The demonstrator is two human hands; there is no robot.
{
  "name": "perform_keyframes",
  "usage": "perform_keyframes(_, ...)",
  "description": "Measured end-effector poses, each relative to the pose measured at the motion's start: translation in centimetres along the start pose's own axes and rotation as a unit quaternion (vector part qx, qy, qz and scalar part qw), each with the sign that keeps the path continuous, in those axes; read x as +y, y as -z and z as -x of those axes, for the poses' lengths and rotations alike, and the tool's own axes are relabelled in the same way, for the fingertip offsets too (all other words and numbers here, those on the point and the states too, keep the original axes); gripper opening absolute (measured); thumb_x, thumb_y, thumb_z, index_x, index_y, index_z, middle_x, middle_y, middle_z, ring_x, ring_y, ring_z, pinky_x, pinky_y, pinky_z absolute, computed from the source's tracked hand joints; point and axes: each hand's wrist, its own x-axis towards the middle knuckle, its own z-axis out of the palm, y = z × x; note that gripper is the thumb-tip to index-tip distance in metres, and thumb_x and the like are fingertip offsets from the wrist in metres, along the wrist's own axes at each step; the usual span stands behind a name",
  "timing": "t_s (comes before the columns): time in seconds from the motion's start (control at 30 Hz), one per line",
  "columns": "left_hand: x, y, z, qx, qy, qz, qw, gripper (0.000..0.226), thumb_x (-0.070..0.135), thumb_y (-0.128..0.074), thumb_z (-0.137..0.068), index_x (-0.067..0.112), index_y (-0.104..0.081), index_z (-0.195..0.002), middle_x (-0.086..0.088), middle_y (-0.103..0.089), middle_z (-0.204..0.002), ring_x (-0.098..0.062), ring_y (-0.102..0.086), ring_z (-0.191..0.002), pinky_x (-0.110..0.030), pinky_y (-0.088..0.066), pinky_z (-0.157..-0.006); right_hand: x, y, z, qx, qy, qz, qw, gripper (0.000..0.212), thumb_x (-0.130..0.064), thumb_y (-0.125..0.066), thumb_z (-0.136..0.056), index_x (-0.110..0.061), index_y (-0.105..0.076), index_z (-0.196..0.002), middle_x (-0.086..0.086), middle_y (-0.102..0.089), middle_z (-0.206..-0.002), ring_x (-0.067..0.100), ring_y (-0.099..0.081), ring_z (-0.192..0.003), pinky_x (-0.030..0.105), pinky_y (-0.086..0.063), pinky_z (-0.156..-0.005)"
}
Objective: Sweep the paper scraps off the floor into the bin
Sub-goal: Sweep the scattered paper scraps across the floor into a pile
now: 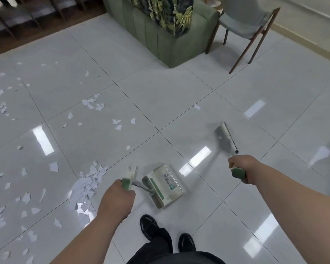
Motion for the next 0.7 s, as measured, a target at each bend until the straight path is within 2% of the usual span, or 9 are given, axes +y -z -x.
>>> perform_keyframes(0.2, -0.5, 2.9, -3.7, -0.016, 0.016, 0.021, 1.0, 0.015, 0.012, -0.046, -0.084, 0.015, -0.054, -0.096, -0.009, -0.059, -0.075, -0.027, -0.054, -0.051, -0.022, -0.037, -0.044, -2.7, -5.6, -0.4, -0.051, -0.019, 0.015, 0.998, 0.018, -0.006, -0.063, -0.067, -0.011, -0.058, -0.083, 0.012, -0.052, -0.078, 0.024, -0.042, -0.062, 0.02, -0.033, -0.049)
perform_keyframes(0.4, -2.6, 5.5, -4.4, -0.024, 0.037, 0.044, 0.998, 0.013, 0.013, -0.045, -0.085, 0.014, -0.053, -0.096, -0.009, -0.057, -0.074, -0.026, -0.052, -0.051, -0.021, -0.036, -0.043, -4.1, -13.8, 7.1, -0.152, 0.007, 0.071, 0.986, 0.016, -0.007, -0.064, -0.066, -0.008, -0.062, -0.082, 0.013, -0.057, -0.076, 0.027, -0.048, -0.066, 0.022, -0.034, -0.05)
perform_keyframes(0.6, -4.9, 7.6, -3.2, -0.009, 0.066, 0.08, 0.995, 0.011, 0.012, -0.047, -0.088, 0.017, -0.054, -0.096, -0.007, -0.059, -0.074, -0.024, -0.052, -0.051, -0.021, -0.037, -0.045, -7.3, -20.2, 14.1, -0.258, 0.031, 0.107, 0.96, 0.007, -0.005, -0.062, -0.07, -0.01, -0.058, -0.07, 0.011, -0.057, -0.065, 0.021, -0.046, -0.047, 0.017, -0.031, -0.048)
perform_keyframes(0.7, -5.9, 8.7, -2.6, 0.003, 0.082, 0.098, 0.992, 0.009, 0.012, -0.05, -0.088, 0.015, -0.053, -0.096, -0.006, -0.056, -0.073, -0.022, -0.05, -0.053, -0.022, -0.035, -0.045, -9.5, -21.8, 15.5, -0.29, 0.027, 0.102, 0.951, 0.009, -0.004, -0.06, -0.072, -0.01, -0.06, -0.079, 0.011, -0.058, -0.062, 0.02, -0.044, -0.042, 0.018, -0.028, -0.046)
